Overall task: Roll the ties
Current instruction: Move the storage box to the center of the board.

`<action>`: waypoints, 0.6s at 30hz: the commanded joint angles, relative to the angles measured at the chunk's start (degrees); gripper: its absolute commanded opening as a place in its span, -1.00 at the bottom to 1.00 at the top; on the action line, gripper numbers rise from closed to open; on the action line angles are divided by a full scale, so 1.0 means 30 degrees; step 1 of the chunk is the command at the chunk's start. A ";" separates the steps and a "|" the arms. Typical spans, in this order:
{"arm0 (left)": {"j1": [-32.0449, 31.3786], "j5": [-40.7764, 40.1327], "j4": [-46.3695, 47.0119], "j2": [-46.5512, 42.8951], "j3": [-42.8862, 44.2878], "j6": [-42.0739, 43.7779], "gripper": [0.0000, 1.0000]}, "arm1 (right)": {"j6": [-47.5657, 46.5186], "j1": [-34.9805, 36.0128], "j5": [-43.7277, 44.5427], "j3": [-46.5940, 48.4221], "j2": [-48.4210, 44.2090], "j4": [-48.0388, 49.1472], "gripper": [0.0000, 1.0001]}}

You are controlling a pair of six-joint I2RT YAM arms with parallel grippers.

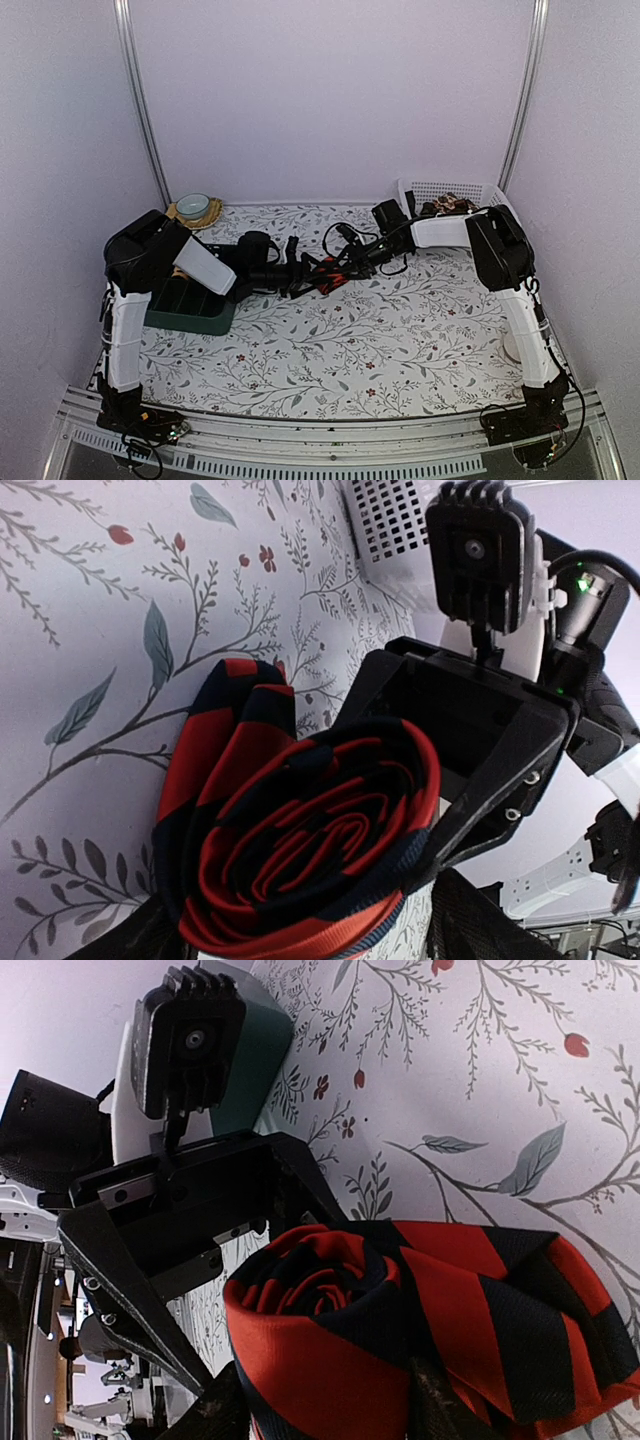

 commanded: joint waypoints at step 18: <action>0.0155 0.0672 0.3735 0.0395 -0.1725 -0.1746 0.56 | 0.3221 0.0253 -0.0567 -0.0522 0.2357 0.2199 -0.31</action>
